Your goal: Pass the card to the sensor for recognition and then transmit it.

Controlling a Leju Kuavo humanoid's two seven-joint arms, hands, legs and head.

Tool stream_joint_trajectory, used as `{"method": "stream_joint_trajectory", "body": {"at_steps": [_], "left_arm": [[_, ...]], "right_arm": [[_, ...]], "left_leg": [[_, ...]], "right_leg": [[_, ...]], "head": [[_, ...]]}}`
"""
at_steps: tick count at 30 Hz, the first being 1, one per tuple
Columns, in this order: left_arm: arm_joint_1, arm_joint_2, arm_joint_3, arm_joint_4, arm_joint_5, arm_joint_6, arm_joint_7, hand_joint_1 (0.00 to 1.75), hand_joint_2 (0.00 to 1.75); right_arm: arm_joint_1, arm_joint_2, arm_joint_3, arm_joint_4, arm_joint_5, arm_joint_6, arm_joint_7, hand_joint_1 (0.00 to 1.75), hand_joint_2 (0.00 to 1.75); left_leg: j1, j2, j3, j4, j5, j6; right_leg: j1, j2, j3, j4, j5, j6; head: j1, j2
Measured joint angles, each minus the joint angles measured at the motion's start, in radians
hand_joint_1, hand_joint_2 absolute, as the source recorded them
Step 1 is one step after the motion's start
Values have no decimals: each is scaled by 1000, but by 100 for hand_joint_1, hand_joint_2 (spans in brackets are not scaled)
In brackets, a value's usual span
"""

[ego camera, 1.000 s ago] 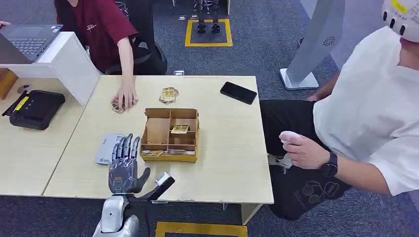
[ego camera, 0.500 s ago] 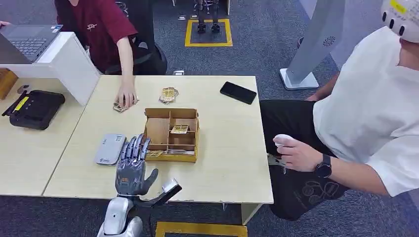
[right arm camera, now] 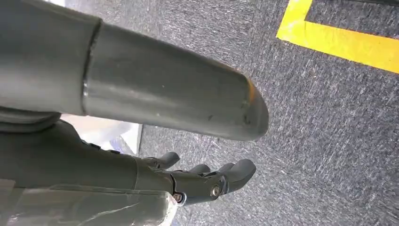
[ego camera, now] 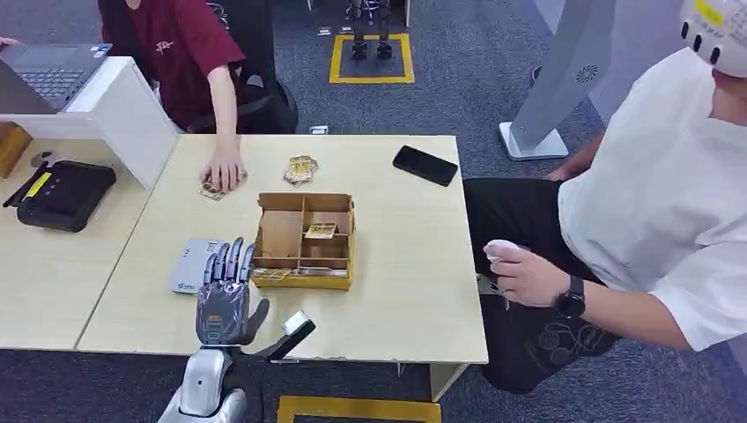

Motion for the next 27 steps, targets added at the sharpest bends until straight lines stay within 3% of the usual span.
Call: {"method": "stream_joint_trajectory", "body": {"at_steps": [10, 27], "left_arm": [[-1, -6, -1, 5, 0, 0, -95, 0, 175], [-9, 5, -1, 24, 0, 0, -45, 0, 175]], "right_arm": [[0, 0, 0, 0, 0, 0, 3, 0, 0], [0, 0, 4, 0, 0, 0, 3, 0, 0]], "left_leg": [[0, 0, 0, 0, 0, 0], [0, 0, 0, 0, 0, 0]], "right_leg": [[0, 0, 0, 0, 0, 0], [0, 0, 0, 0, 0, 0]], "head": [[0, 0], [0, 0]]}}
